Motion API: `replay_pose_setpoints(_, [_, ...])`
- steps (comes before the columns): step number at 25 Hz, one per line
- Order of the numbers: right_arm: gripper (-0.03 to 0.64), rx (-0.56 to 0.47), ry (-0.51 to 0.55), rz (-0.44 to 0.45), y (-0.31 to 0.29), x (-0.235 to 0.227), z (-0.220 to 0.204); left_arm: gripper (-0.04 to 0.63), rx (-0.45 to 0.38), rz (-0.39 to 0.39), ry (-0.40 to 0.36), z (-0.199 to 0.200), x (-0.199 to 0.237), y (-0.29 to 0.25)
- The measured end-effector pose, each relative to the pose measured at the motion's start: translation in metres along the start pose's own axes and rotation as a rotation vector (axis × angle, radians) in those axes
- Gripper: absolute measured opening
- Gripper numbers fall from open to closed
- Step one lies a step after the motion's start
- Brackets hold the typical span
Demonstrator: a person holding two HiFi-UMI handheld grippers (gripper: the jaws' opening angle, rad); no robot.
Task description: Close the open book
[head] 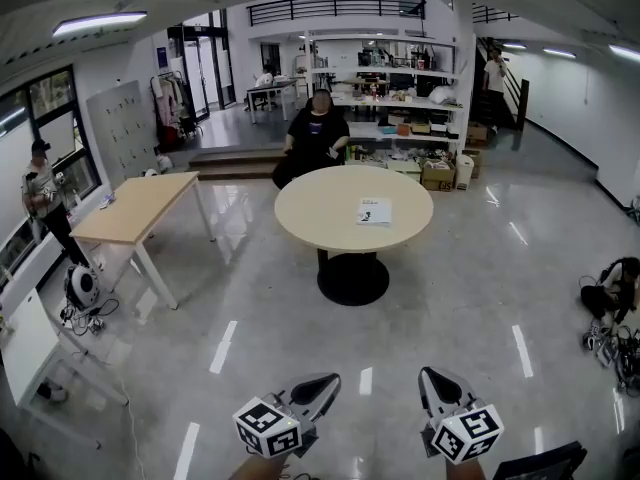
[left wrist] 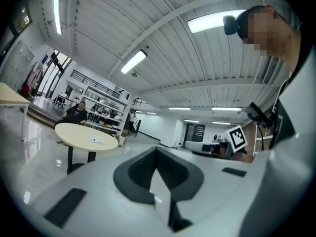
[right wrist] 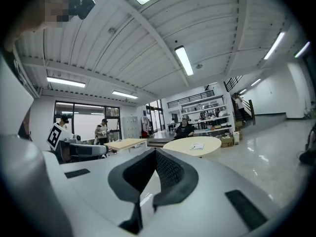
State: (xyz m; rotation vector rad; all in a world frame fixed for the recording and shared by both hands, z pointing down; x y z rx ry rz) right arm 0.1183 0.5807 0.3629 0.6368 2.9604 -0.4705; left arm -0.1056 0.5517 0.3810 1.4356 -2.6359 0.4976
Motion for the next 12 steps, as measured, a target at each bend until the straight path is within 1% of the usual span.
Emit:
replay_pose_setpoints(5, [-0.002, -0.002, 0.008, -0.015, 0.0037, -0.0044, -0.0001, -0.011, 0.003, -0.015, -0.003, -0.0028, -0.0043, -0.0073])
replay_pose_setpoints(12, [-0.002, -0.001, 0.026, -0.027, 0.0057, -0.0019, 0.0033, -0.011, -0.004, -0.018, -0.002, -0.0007, -0.0060, -0.0022])
Point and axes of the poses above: the fingertips, and each gripper's own axes: y backward along the fingers, x to its left, z out of its top, the point moved 5 cm from there along y, backward along the fingers, and after that the axes turned 11 degrees about x, right-handed, at the moved point
